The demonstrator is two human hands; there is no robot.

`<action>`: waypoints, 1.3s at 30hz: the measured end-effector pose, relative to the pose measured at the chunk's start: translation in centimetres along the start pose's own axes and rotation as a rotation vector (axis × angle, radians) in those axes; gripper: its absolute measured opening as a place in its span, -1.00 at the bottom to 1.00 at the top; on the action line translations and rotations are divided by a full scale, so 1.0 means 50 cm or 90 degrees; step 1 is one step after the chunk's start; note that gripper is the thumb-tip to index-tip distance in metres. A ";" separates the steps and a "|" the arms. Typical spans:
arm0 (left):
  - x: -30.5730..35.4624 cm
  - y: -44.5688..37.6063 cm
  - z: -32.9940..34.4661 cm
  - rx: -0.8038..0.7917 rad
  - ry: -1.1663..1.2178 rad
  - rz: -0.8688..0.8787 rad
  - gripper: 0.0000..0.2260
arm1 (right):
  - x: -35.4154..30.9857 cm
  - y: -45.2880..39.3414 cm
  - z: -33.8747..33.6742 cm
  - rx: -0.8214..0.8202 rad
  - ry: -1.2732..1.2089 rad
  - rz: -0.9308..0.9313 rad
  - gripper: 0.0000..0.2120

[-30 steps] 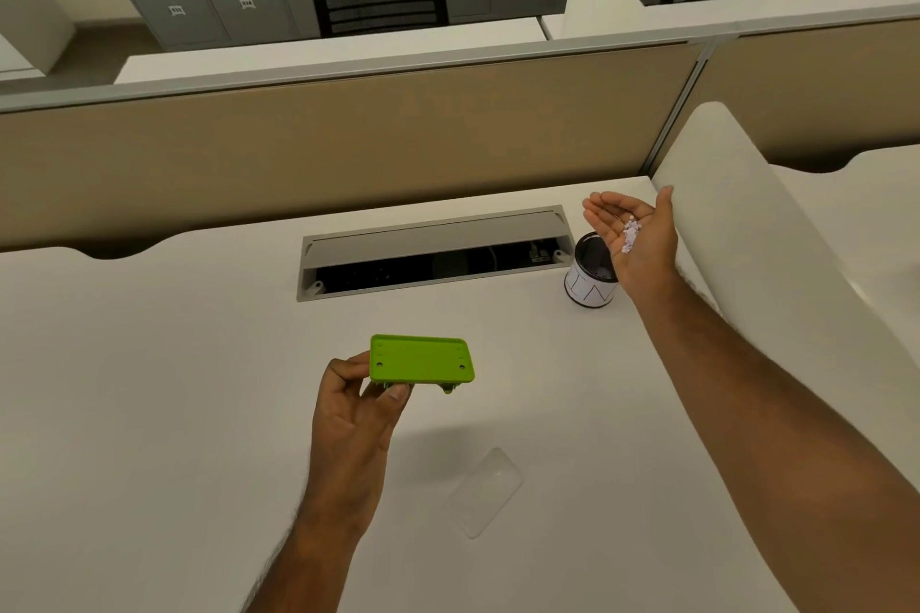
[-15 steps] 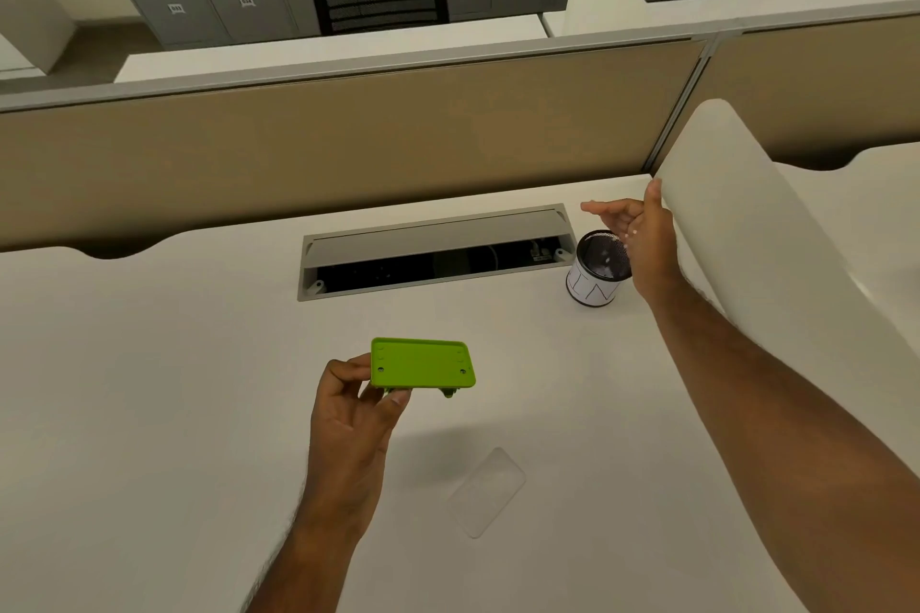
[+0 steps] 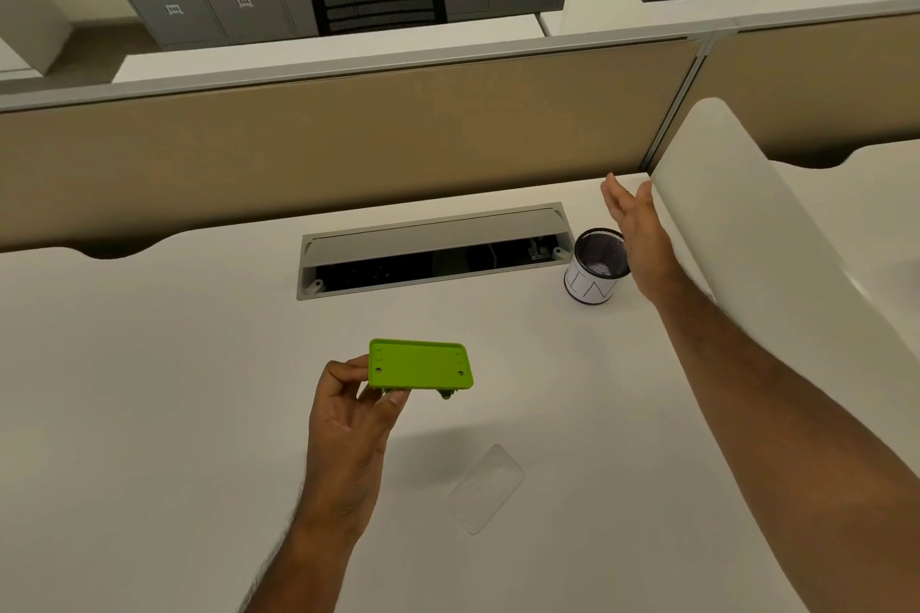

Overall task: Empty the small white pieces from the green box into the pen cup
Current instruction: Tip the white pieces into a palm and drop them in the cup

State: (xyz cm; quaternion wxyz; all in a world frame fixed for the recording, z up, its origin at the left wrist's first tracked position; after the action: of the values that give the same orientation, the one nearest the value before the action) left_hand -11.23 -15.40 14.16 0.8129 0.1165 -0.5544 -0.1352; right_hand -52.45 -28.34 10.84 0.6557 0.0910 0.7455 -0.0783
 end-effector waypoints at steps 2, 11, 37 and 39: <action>0.000 0.000 0.001 -0.003 -0.004 0.001 -0.48 | 0.002 -0.003 0.000 0.003 -0.046 0.012 -0.20; -0.004 0.000 -0.005 0.006 -0.010 -0.004 -0.42 | -0.017 -0.009 -0.005 0.132 -0.309 0.043 -0.22; 0.003 0.076 -0.014 -0.007 0.002 0.029 -0.48 | -0.032 0.122 0.055 0.198 -0.636 0.013 -0.14; 0.000 0.090 -0.019 -0.002 0.005 0.029 -0.47 | -0.021 0.157 0.083 0.184 -0.653 0.035 -0.16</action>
State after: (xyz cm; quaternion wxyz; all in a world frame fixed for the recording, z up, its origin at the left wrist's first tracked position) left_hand -9.92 -11.15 15.34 0.8180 0.1030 -0.5538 -0.1166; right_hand -46.46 -21.72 11.36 0.9185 0.1499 0.3081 -0.1973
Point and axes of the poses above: each hand's wrist, its own y-axis away from the middle knuckle, its own z-axis out of the palm, x = y × z, the point moved 7 cm from there along -y, towards the middle knuckle, and after that the axes turned 10 degrees about -z, right-handed, at the moved point
